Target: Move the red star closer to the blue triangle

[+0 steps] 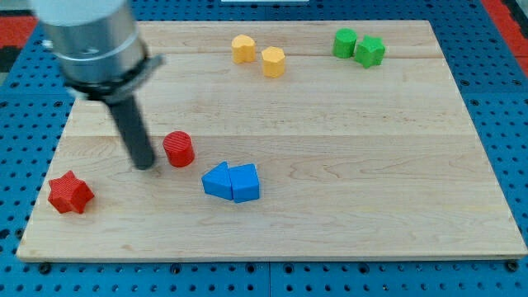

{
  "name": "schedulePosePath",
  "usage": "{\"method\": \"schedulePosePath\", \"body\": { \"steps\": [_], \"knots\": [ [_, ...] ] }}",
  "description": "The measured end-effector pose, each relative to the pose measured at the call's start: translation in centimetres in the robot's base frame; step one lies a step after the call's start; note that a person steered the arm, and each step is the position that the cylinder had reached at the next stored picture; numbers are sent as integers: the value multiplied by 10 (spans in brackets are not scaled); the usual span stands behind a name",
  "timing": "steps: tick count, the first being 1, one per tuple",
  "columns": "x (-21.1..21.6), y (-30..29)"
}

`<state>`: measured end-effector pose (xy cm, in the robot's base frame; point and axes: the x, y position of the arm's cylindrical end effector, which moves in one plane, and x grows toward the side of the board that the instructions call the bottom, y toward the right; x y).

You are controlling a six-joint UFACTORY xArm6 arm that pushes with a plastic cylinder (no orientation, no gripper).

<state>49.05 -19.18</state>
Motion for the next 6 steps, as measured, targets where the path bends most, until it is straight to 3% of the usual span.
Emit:
{"method": "schedulePosePath", "body": {
  "steps": [1, 2, 3, 4, 5, 6],
  "knots": [
    [-28, 19],
    [-20, 116],
    [-19, 129],
    [-55, 33],
    [-28, -34],
    [19, -42]
  ]
}}
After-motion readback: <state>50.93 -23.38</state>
